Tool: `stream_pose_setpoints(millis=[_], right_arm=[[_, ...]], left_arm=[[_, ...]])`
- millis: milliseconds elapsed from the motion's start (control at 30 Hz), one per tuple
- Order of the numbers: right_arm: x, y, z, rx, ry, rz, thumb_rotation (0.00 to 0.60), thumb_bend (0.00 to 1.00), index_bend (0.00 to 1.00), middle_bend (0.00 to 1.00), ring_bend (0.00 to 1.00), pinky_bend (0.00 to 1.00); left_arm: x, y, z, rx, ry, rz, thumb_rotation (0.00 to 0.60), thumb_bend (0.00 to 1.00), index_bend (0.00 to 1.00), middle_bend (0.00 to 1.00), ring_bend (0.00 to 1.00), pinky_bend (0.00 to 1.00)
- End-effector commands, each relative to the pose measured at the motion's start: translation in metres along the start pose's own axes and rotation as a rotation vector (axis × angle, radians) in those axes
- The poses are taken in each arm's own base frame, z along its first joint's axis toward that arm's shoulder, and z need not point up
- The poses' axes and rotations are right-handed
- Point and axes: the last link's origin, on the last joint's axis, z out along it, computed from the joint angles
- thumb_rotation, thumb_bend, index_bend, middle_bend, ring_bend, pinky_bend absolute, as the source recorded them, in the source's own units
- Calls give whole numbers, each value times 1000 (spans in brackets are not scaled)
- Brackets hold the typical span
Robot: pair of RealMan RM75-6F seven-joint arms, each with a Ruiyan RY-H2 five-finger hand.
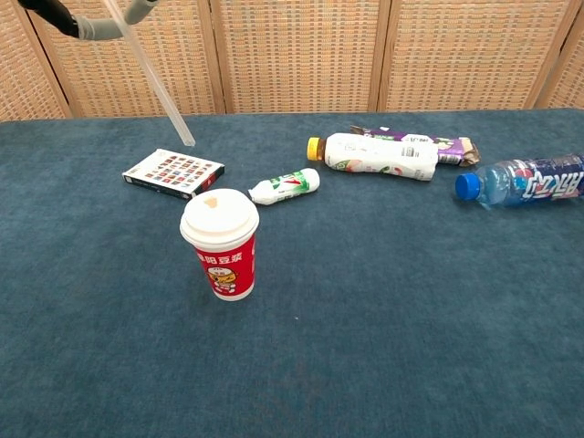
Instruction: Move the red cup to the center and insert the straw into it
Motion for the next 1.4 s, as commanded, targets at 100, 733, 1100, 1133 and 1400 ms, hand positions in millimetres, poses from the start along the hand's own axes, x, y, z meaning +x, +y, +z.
stream_pose_setpoints(millis=[100,733,1100,1133,1400], right_arm=[[4,2,0,-5,9,10,600,0,0,0,0,0],[12,7,0,-13,29,37,600,0,0,0,0,0],[13,7,0,-12,33,42,600,0,0,0,0,0],[13,7,0,-12,33,43,600,0,0,0,0,0],[14,7,-1,-14,37,49,600,0,0,0,0,0]], left_arm=[[9,-5,9,-126,30,134,600,406,630,0,0,0],[13,4,25,-268,63,318,600,407,640,0,0,0],[16,22,34,-310,84,376,600,408,641,0,0,0],[17,22,35,-308,85,374,600,408,641,0,0,0],[17,27,40,-309,86,376,600,408,641,0,0,0]])
